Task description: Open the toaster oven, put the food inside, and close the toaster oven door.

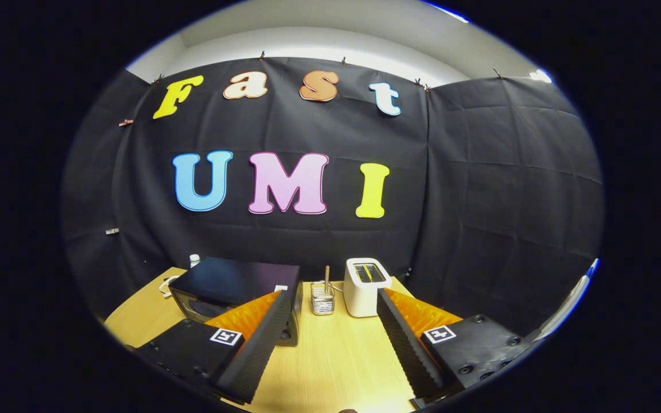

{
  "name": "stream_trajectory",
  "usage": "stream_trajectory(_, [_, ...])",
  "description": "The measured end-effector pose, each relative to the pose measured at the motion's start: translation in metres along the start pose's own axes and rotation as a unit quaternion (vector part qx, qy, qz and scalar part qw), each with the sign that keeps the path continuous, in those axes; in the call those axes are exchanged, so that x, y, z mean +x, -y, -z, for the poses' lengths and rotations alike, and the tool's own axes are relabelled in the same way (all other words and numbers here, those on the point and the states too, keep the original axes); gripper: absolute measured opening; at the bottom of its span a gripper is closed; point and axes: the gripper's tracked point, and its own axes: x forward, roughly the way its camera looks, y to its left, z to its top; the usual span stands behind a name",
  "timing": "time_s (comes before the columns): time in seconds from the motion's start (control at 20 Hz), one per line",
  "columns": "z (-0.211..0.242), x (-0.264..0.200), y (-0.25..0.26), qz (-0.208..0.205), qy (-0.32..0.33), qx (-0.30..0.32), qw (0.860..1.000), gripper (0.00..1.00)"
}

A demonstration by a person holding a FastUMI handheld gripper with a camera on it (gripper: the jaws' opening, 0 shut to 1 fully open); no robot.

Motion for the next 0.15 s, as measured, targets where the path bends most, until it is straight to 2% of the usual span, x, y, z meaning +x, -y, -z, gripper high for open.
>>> stream_trajectory(0.15, [0.005,0.016,-0.016,-0.014,-0.013,0.005,1.000,0.98])
